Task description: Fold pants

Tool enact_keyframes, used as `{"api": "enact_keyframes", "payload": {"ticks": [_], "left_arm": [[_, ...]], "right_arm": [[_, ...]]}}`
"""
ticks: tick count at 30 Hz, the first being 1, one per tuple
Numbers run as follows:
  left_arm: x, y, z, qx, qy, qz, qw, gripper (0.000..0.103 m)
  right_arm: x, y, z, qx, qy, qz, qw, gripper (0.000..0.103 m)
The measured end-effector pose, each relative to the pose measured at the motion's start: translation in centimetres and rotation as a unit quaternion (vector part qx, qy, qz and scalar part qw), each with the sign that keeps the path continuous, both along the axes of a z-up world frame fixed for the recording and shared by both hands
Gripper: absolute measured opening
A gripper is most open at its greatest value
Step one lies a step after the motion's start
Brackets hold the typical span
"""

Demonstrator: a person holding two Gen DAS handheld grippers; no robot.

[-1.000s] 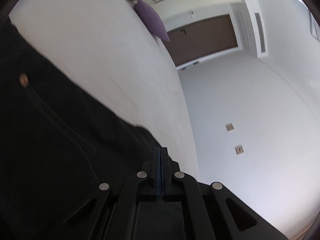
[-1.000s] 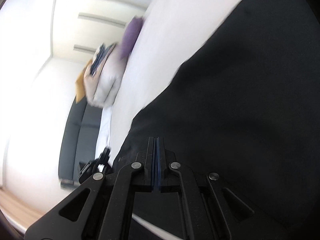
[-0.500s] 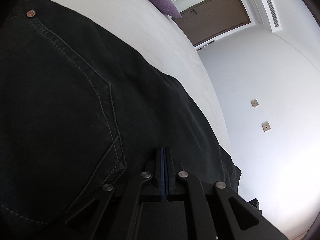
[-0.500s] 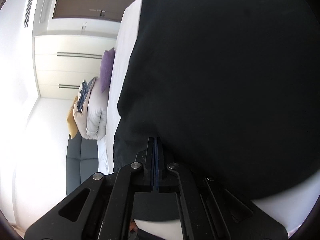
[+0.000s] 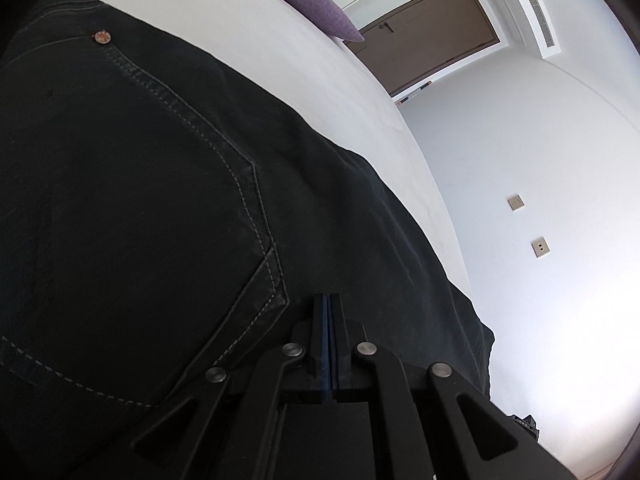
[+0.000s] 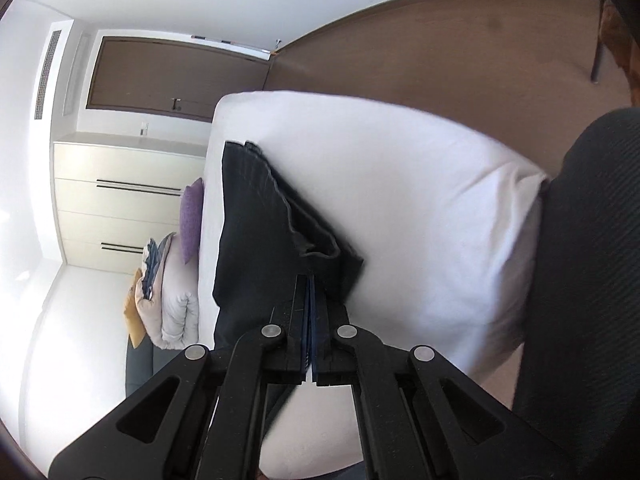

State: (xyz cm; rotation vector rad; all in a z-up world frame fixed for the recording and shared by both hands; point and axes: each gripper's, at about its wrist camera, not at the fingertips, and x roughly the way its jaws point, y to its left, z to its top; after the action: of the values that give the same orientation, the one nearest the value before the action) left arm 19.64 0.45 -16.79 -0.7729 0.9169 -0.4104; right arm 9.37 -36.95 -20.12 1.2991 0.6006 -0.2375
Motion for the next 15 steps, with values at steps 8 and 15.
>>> {"api": "enact_keyframes", "payload": {"ticks": [8, 15], "left_arm": [[-1.0, 1.2, -0.1, 0.001, -0.001, 0.000, 1.0000, 0.005], [-1.2, 1.4, -0.2, 0.002, -0.004, 0.001, 1.0000, 0.005]], "right_arm": [[-0.9, -0.6, 0.9, -0.013, 0.012, -0.017, 1.000, 0.000], [-2.7, -2.8, 2.0, -0.008, 0.039, -0.018, 0.999, 0.005]]}}
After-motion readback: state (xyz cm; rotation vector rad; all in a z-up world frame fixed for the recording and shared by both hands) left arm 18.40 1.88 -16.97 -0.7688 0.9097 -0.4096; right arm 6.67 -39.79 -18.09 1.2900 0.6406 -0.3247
